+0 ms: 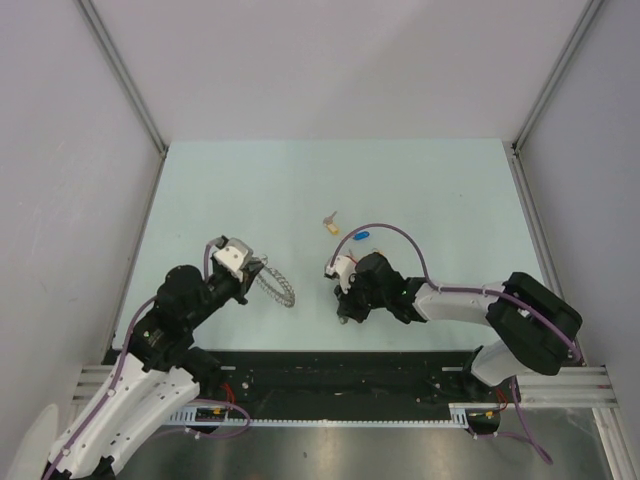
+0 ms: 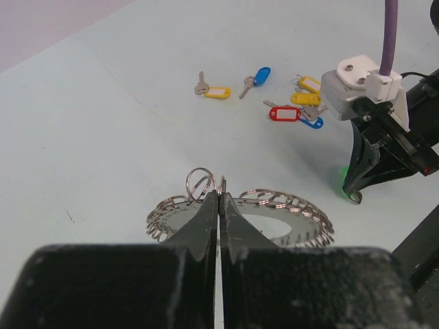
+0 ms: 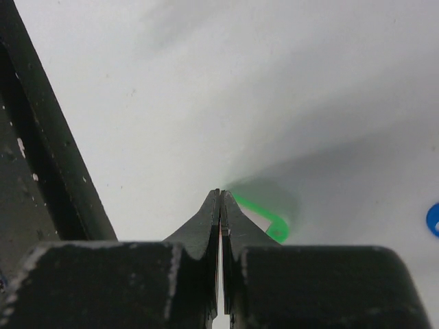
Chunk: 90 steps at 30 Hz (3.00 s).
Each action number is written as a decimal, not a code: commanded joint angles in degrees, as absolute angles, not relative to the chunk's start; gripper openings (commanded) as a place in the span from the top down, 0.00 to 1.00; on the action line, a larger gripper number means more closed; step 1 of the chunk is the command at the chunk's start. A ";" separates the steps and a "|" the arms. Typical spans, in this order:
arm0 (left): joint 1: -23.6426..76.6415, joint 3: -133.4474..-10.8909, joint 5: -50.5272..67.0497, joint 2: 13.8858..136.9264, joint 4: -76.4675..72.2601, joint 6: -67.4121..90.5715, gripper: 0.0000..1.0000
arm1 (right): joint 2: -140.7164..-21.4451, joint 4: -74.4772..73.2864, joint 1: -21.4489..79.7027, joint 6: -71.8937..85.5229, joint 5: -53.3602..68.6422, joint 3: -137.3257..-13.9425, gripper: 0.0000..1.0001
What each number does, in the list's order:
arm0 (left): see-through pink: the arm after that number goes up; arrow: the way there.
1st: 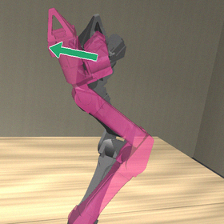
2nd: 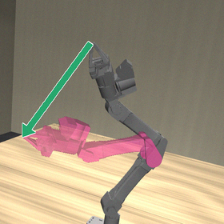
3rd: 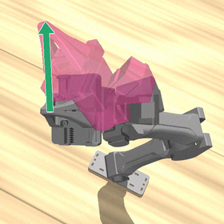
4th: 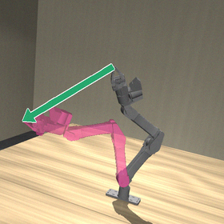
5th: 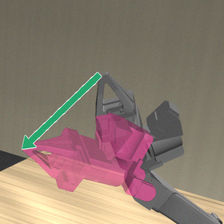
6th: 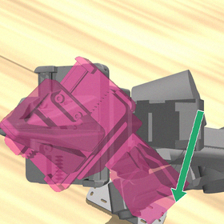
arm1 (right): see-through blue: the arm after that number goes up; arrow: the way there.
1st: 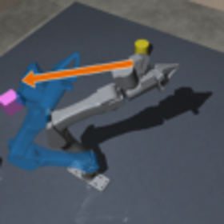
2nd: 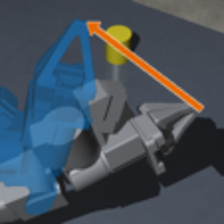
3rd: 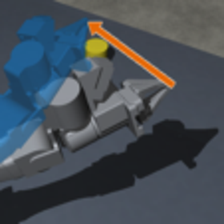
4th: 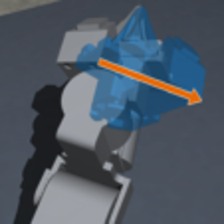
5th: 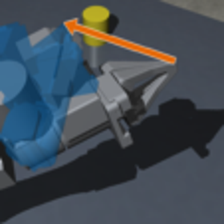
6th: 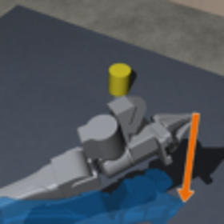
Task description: Put the keys on the keyring
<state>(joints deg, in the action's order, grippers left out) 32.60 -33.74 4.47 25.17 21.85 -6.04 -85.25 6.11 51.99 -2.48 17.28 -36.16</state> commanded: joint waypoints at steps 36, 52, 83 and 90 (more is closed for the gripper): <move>32.52 -33.57 0.09 23.82 20.21 -5.80 1.00 | -103.01 49.13 53.00 -1.67 13.71 -37.00 0.79; 32.52 -33.40 0.09 23.82 20.21 -5.80 0.99 | -91.41 33.32 50.01 3.16 15.38 -37.53 0.52; 32.52 -33.57 -2.73 23.20 20.74 -5.62 0.99 | -115.84 -26.01 49.39 0.18 19.78 -82.70 0.60; 32.52 -33.57 -2.73 23.20 20.83 -5.62 0.99 | -118.91 -28.39 49.92 0.18 20.74 -86.39 0.66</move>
